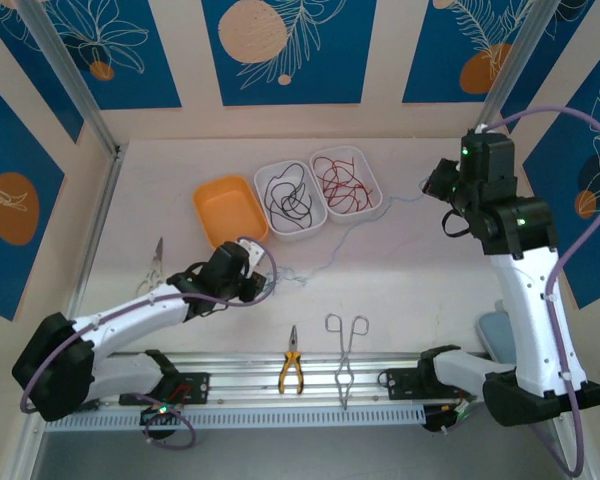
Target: Untangle the cables
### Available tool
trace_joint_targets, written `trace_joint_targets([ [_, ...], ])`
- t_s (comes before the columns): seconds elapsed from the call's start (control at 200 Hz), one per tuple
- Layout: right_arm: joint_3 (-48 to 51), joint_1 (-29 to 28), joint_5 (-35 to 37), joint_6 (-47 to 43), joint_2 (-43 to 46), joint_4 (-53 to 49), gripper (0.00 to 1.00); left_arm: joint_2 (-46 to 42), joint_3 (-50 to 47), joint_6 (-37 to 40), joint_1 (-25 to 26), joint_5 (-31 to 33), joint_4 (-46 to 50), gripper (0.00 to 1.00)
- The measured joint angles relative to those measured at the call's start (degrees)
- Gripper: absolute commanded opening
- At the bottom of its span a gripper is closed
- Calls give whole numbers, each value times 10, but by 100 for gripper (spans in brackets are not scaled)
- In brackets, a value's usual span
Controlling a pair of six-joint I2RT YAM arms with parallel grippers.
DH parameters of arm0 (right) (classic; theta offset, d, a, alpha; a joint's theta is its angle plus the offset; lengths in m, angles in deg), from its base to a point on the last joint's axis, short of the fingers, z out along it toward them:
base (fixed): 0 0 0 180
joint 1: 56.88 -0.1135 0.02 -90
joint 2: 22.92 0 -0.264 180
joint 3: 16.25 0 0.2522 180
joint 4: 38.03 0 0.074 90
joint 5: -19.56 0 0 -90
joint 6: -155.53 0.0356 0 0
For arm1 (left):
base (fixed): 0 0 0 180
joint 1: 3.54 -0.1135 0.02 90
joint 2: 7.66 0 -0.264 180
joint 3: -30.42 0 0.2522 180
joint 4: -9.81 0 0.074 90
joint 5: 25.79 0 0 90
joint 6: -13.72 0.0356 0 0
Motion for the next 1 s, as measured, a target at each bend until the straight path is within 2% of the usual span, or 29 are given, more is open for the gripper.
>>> trace_joint_targets([
  [0.09,-55,-19,-4,-17,-10,-1,0,12,-2,-2,0,-5,-16,28],
  [0.225,-124,-47,-8,-38,-40,-1,0,17,-7,-8,0,-11,-32,38],
  [0.43,-194,-97,-10,-63,-98,-8,0,16,-7,-19,-1,-36,-61,73],
  [0.47,-202,-106,-10,-66,-105,-10,0,16,-7,-21,-1,-44,-76,77],
  [0.65,-230,-137,-11,-75,-126,-14,0,20,10,-30,-1,-102,-196,79],
  [0.765,-233,-150,-17,-76,-129,-15,0,49,77,-31,-1,-152,-284,93],
  [0.885,-233,-155,-34,-76,-133,-15,0,98,174,-19,-1,-195,-348,93],
  [1.0,-233,-158,-51,-74,-133,-13,0,149,228,-4,-1,-236,-389,93],
])
